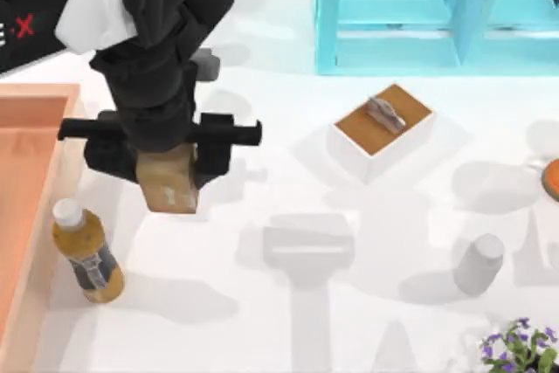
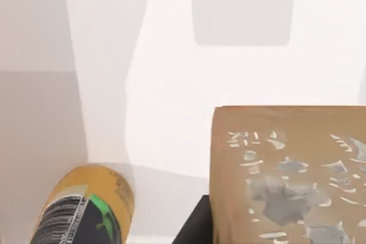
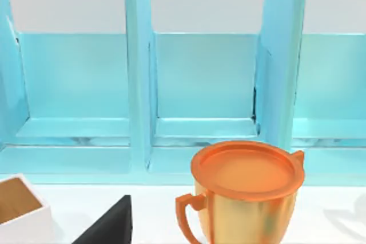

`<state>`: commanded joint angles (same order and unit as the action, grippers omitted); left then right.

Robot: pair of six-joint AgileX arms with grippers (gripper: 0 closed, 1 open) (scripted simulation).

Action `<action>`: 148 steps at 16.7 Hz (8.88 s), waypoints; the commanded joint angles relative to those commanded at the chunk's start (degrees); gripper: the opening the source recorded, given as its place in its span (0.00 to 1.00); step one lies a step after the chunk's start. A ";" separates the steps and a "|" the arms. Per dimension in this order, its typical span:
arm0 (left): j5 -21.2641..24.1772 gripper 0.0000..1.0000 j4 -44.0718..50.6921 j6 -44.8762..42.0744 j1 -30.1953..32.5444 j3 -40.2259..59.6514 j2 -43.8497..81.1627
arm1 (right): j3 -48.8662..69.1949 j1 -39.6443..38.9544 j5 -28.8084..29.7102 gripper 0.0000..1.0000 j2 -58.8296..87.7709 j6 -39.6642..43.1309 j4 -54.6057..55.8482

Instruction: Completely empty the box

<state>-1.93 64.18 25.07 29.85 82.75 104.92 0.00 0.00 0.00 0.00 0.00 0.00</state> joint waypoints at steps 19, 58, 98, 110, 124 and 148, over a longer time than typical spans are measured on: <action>1.93 0.00 -13.86 21.23 18.52 -13.44 3.80 | 0.00 0.00 0.00 1.00 0.00 0.00 0.00; 1.87 1.00 2.45 21.48 18.66 -2.18 -1.10 | 0.00 0.00 0.00 1.00 0.00 0.00 0.00; 1.74 1.00 -4.81 -40.41 -42.68 -0.08 8.21 | 0.00 0.00 0.00 1.00 0.00 0.00 0.00; 1.74 0.55 -7.65 -40.47 -42.72 -2.24 8.82 | 0.00 0.00 0.00 1.00 0.00 0.00 0.00; 1.74 0.00 -7.65 -40.47 -42.72 -2.24 8.82 | 0.00 0.00 0.00 1.00 0.00 0.00 0.00; 1.71 0.00 21.15 -40.21 -42.35 23.92 6.15 | 0.00 0.00 0.00 1.00 0.00 0.00 0.00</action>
<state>-0.23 85.33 -15.15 -12.50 106.66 111.07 0.00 0.00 0.00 0.00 0.00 0.00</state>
